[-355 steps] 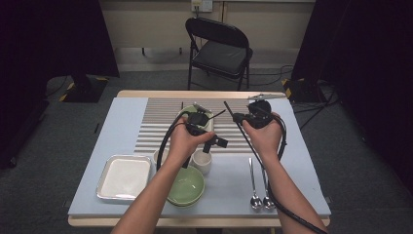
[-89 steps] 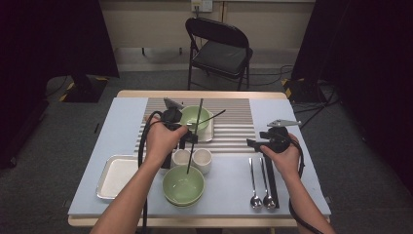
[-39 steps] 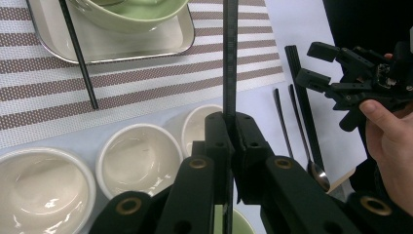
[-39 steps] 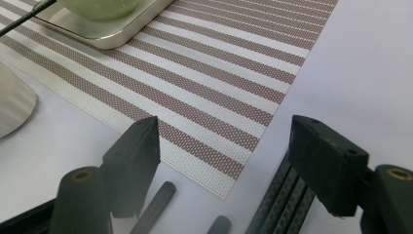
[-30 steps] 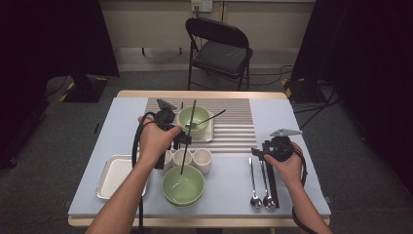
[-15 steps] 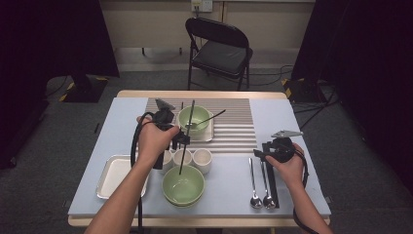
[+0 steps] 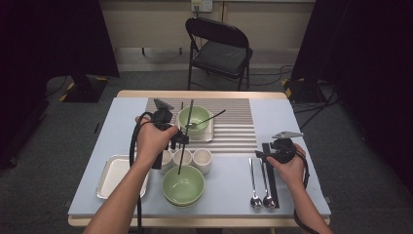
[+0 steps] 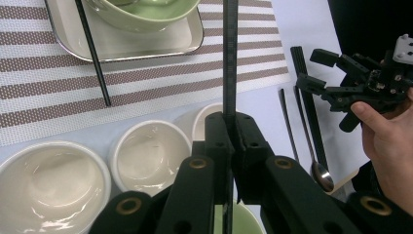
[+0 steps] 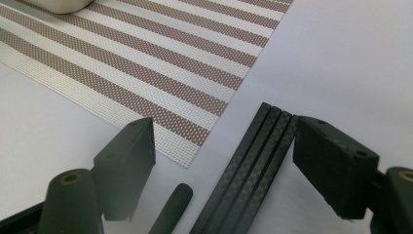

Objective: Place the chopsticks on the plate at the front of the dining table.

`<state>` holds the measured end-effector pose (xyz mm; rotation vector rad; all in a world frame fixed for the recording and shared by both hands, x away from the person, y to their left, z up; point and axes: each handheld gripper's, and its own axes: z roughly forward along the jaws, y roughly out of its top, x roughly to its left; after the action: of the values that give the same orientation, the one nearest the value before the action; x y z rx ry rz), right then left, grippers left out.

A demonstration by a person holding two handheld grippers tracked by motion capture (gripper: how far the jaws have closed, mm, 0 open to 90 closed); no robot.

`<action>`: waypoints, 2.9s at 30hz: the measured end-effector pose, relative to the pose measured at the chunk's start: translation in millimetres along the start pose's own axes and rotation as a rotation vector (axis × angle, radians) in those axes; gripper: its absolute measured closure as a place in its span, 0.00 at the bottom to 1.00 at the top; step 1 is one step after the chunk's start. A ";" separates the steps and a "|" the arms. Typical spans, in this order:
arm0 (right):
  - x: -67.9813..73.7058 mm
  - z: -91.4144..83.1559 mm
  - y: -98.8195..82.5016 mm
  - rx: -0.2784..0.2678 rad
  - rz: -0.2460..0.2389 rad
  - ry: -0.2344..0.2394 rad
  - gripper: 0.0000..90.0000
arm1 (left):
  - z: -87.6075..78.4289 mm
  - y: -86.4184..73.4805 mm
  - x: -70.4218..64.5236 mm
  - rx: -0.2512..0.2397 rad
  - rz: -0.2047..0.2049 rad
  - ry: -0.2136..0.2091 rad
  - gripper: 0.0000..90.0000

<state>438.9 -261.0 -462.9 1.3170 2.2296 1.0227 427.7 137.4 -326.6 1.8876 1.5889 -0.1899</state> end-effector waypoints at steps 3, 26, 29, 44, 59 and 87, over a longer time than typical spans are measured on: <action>-0.3 0.8 -1.1 0.007 -0.004 -0.002 0.24 | -0.1 0.1 0.9 0.001 0.000 -0.006 0.96; 2.7 8.5 -6.8 0.047 -0.039 -0.034 0.21 | -1.9 0.3 4.8 0.006 0.000 -0.004 0.96; 4.3 9.2 -7.0 0.049 -0.040 -0.038 0.20 | -2.6 0.0 4.4 0.002 -0.009 -0.003 0.96; 5.7 10.2 -11.5 0.017 -0.048 -0.044 0.17 | -6.8 -0.8 7.0 0.000 -0.005 -0.004 0.96; 6.1 10.5 -12.9 0.009 -0.046 -0.045 0.17 | -9.6 4.0 11.7 -0.015 -0.031 -0.005 0.96; 6.3 10.2 -13.7 0.006 -0.055 -0.052 0.17 | -7.2 27.8 43.9 -0.058 -0.105 0.023 0.96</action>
<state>433.8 -255.6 -479.5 1.2627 2.2198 0.9525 462.4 176.3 -332.4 1.7701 1.6919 -0.1665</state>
